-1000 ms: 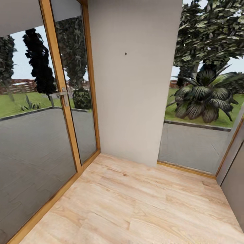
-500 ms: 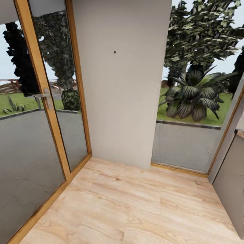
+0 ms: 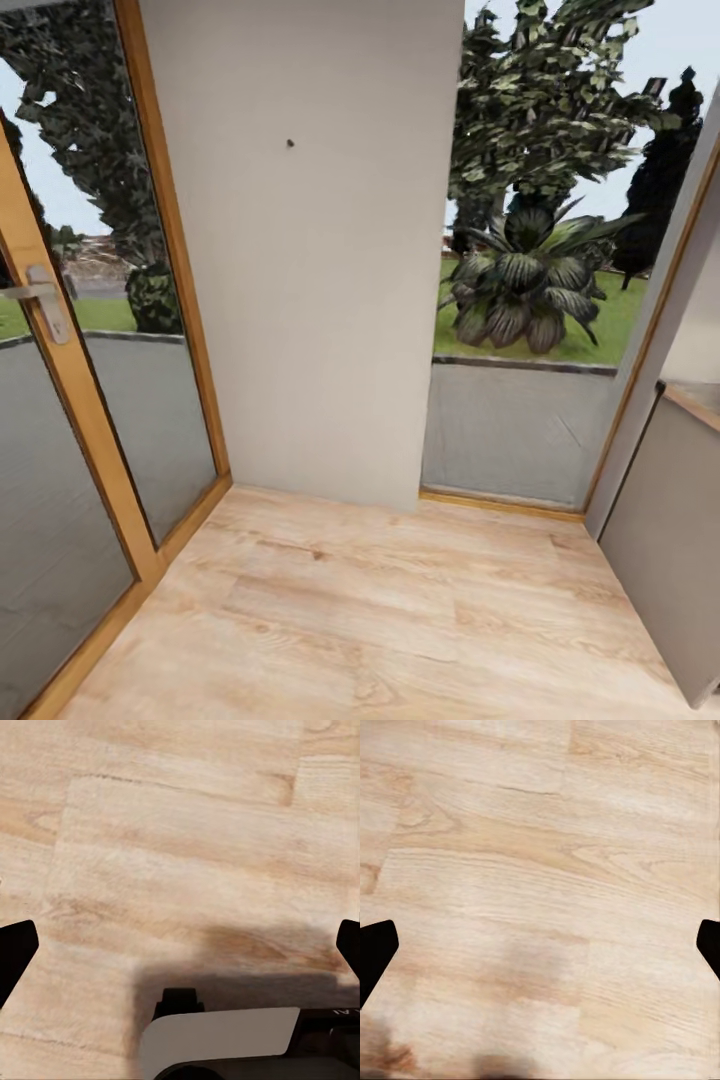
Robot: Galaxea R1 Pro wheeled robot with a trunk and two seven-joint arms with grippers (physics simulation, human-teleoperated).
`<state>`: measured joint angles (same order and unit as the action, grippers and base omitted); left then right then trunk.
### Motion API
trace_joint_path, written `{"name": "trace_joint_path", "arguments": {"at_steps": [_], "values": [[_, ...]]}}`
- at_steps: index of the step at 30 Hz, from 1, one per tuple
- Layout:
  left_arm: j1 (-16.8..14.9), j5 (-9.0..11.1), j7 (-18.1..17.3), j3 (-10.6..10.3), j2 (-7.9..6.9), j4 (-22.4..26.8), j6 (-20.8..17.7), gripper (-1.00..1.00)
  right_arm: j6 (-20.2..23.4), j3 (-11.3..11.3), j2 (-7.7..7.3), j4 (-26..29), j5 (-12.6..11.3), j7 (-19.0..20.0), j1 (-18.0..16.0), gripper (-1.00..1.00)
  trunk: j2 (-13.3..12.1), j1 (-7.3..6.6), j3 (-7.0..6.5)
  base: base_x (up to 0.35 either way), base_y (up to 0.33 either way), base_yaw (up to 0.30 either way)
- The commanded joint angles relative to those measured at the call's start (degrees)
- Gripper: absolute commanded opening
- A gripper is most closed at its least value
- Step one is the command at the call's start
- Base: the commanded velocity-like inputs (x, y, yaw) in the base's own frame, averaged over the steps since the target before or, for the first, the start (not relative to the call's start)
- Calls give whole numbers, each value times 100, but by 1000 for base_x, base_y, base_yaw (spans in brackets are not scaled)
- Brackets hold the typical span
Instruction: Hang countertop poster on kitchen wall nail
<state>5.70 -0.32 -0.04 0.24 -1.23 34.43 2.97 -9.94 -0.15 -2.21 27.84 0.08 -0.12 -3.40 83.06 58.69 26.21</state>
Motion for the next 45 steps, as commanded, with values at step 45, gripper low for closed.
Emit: {"name": "trace_joint_path", "arguments": {"at_steps": [45], "values": [[1, 5, -5, 20, 0, 10, 12, 100, -17, -3, -78, -6, -34, 2, -2, 100, 2, 4, 5, 339, 93, -229]]}}
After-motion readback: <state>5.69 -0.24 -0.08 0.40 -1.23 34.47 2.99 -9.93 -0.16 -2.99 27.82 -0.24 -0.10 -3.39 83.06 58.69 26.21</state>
